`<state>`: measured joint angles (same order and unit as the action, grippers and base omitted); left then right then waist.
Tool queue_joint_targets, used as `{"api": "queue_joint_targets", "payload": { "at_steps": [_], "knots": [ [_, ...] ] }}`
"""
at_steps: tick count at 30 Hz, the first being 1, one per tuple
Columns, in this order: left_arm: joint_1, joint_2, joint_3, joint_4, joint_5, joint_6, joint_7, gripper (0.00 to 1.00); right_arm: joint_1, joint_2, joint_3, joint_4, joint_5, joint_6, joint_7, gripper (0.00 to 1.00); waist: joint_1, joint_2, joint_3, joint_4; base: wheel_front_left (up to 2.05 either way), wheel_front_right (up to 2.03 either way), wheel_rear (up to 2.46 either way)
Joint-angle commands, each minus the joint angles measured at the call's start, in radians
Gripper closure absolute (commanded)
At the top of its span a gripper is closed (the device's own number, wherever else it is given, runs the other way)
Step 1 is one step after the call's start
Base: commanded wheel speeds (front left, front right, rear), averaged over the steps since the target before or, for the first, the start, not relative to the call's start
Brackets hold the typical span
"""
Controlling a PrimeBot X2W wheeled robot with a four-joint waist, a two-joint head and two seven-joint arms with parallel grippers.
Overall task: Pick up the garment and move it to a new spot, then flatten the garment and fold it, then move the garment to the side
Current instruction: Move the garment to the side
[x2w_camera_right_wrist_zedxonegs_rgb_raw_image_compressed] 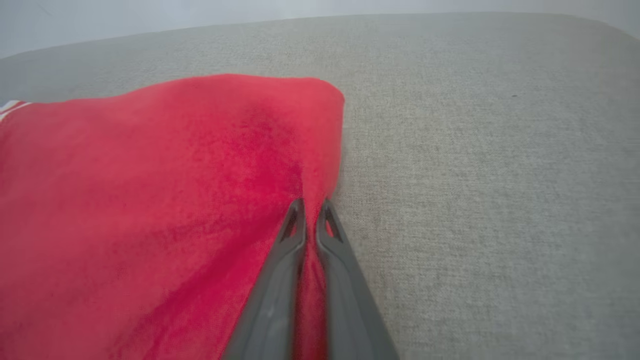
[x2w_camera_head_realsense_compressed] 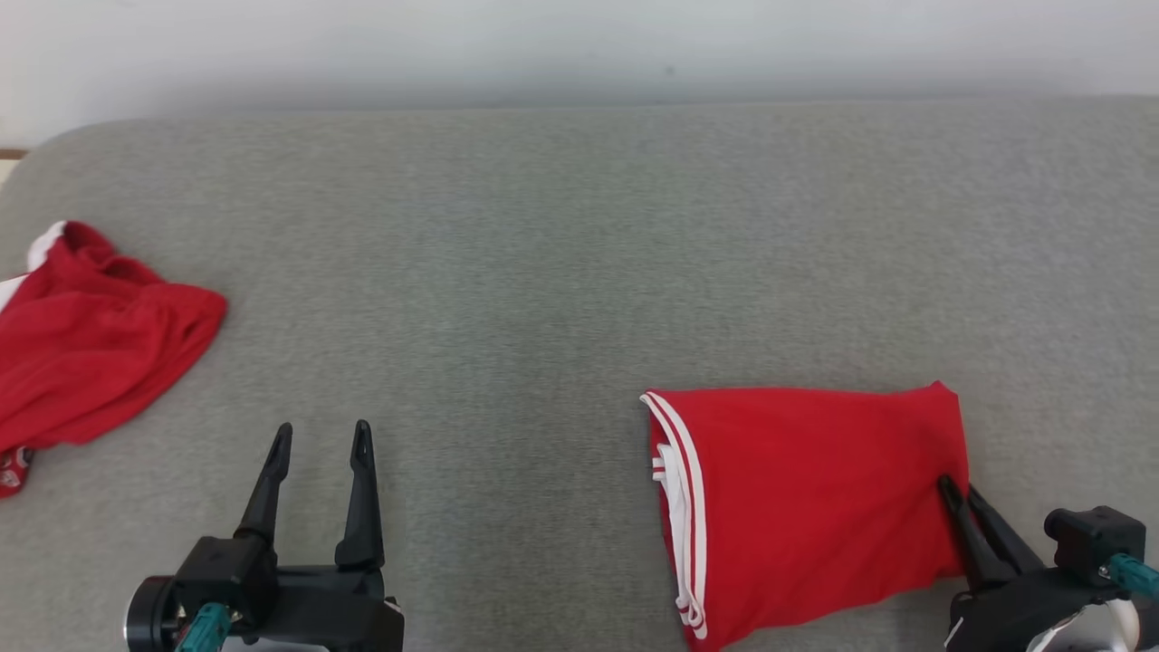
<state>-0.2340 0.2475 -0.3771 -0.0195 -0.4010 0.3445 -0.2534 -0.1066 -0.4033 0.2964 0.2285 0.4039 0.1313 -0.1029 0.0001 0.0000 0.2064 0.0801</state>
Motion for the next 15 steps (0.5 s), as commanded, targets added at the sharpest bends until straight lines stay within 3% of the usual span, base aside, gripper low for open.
{"api": "queue_joint_targets", "payload": {
  "at_steps": [1, 6, 15],
  "knots": [
    [-0.009, 0.009, 0.002, -0.005, 0.008, 0.003, -0.003, 0.00, -0.001, -0.006, -0.006, -0.004, -0.011, -0.001, -0.011, 1.00, -0.0001, 0.0000, 0.015, -0.038, 0.00, 0.00, 0.00],
    [-0.033, 0.030, 0.002, -0.028, 0.024, 0.009, 0.018, 0.00, -0.009, 0.000, -0.022, -0.010, -0.021, -0.001, -0.045, 1.00, -0.0001, 0.0000, 0.053, -0.148, 0.00, 0.00, 0.00],
    [-0.099, 0.054, -0.022, -0.064, 0.062, 0.007, 0.067, 0.00, -0.049, 0.013, -0.061, 0.021, -0.016, -0.001, -0.103, 1.00, -0.0001, 0.0000, 0.126, -0.286, 0.00, 0.00, 0.00]
  ]
}}
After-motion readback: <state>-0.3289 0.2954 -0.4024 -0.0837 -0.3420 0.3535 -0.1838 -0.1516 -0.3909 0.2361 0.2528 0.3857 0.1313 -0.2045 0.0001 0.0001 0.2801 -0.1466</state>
